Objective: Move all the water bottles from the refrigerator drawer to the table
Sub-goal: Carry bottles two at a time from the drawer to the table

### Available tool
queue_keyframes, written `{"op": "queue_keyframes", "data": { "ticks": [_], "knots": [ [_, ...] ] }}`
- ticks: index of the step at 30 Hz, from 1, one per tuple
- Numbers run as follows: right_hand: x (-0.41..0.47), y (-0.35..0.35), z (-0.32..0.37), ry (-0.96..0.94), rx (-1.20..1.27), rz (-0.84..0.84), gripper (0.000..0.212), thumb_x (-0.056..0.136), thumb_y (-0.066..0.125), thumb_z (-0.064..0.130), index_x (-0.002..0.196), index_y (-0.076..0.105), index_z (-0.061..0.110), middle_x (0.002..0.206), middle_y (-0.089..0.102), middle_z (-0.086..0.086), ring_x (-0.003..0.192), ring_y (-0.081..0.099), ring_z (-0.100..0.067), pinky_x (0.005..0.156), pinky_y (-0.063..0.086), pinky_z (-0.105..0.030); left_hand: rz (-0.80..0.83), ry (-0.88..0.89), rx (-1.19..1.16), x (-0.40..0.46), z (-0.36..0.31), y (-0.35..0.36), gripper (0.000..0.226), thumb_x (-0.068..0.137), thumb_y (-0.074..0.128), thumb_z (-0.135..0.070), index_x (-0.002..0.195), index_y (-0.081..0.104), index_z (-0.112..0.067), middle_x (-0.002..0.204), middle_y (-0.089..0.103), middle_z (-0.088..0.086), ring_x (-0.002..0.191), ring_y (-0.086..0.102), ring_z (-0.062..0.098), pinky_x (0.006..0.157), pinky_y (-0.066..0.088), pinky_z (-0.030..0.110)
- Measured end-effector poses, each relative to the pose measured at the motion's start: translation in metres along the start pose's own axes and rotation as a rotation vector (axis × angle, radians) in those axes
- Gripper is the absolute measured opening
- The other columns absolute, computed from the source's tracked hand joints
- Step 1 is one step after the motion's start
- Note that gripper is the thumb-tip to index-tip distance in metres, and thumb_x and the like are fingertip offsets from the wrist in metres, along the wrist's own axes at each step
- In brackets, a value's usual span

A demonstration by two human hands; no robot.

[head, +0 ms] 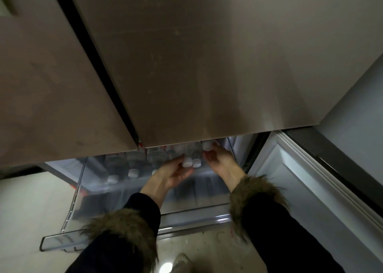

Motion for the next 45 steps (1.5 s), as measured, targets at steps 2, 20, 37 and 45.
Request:
{"op": "queue_keyframes", "data": {
  "ticks": [2, 20, 37, 45],
  "knots": [
    [0.006, 0.0, -0.004, 0.034, 0.031, -0.019, 0.013, 0.095, 0.044, 0.006, 0.097, 0.055, 0.013, 0.089, 0.059, -0.007, 0.078, 0.058, -0.018, 0.056, 0.053, -0.026, -0.032, -0.011, -0.01, -0.002, 0.001, -0.003, 0.01, 0.093, 0.05, -0.01, 0.084, 0.054, -0.006, 0.08, 0.06, 0.01, 0.072, 0.06, 0.02, 0.048, 0.055, 0.029],
    [-0.052, 0.003, 0.007, -0.192, -0.303, -0.159, 0.026, 0.085, 0.056, -0.006, 0.111, 0.057, -0.003, 0.095, 0.061, -0.015, 0.067, 0.055, -0.018, 0.066, 0.05, -0.029, -0.33, 0.388, 0.253, -0.059, -0.041, -0.075, 0.018, 0.08, 0.069, -0.006, 0.087, 0.054, 0.002, 0.091, 0.055, 0.016, 0.081, 0.057, 0.021, 0.05, 0.054, 0.019],
    [-0.204, 0.043, 0.053, -1.063, -1.285, -0.338, 0.027, 0.086, 0.062, 0.028, 0.094, 0.043, 0.01, 0.084, 0.058, -0.005, 0.072, 0.054, -0.019, 0.062, 0.037, -0.028, -0.401, 1.011, 0.883, -0.166, -0.093, -0.076, 0.029, 0.078, 0.067, -0.039, 0.084, 0.057, -0.013, 0.077, 0.064, 0.004, 0.066, 0.065, 0.022, 0.062, 0.056, 0.044],
    [-0.196, 0.07, 0.004, -1.016, -1.471, -0.186, 0.032, 0.085, 0.063, 0.035, 0.098, 0.049, 0.009, 0.091, 0.065, -0.008, 0.08, 0.061, -0.022, 0.071, 0.049, -0.036, -0.425, 1.052, 0.981, -0.173, -0.113, -0.099, 0.028, 0.074, 0.071, -0.039, 0.083, 0.06, -0.014, 0.077, 0.066, 0.006, 0.067, 0.065, 0.023, 0.063, 0.055, 0.042]
  ]
}}
Point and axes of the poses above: each hand's wrist, its own x-axis towards the middle knuckle, its own y-axis out of the palm, z = x × y, the point moved 10 cm from there along x, towards the middle knuckle
